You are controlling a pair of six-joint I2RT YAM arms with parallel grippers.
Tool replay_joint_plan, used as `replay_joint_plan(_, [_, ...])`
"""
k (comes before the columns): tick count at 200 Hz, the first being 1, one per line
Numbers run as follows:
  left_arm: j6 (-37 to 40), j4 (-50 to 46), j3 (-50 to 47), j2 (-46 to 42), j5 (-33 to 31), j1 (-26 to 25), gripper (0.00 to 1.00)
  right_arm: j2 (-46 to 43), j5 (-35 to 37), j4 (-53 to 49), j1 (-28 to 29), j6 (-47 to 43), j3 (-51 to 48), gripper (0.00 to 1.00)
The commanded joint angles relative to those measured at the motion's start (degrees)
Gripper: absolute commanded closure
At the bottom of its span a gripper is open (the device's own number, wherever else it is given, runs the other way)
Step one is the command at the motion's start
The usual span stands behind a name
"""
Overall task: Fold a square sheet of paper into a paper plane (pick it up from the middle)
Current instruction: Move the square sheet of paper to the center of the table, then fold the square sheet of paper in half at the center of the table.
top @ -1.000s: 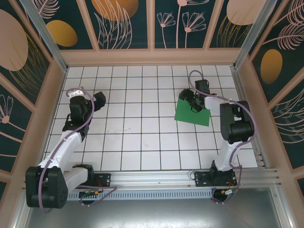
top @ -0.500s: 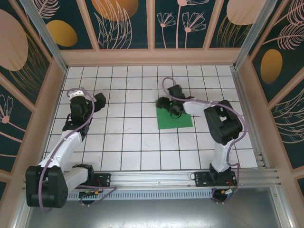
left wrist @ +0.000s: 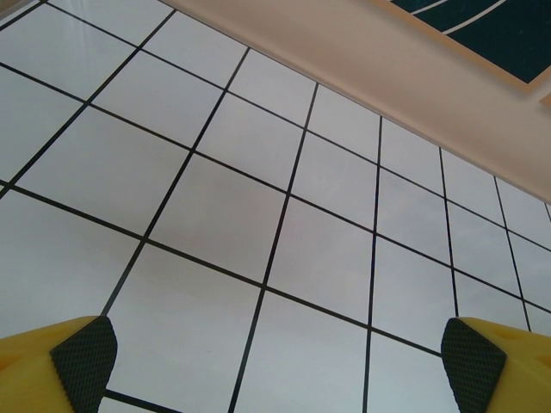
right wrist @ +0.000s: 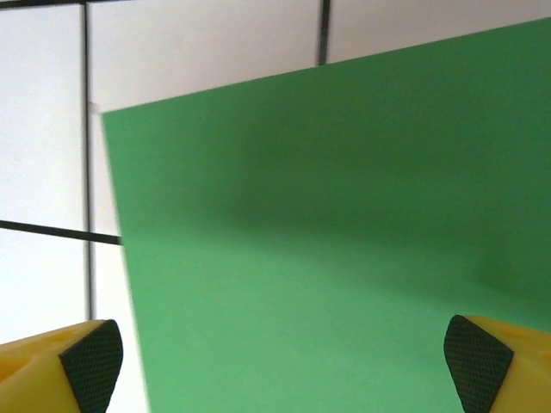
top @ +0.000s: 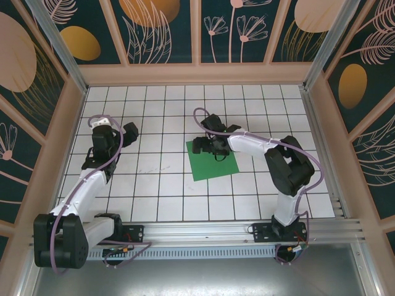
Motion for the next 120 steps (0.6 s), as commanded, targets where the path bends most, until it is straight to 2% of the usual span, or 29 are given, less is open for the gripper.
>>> replay_joint_plan(1, [0.13,-0.73,1.34,-0.12,0.6,0.43,0.01,1.45,5.02,-7.71,-0.03,-5.1,1.28,0.01])
replay_joint_plan(63, [0.34,-0.86,1.56,0.94,0.58,0.43,0.01,6.84,4.09,-8.46,1.38,-6.91,4.79,0.01])
replay_joint_plan(120, [0.42,-0.85,1.61,1.9,0.59,0.46,0.01,10.15,5.7,-7.62,1.38,-6.03,1.38,0.02])
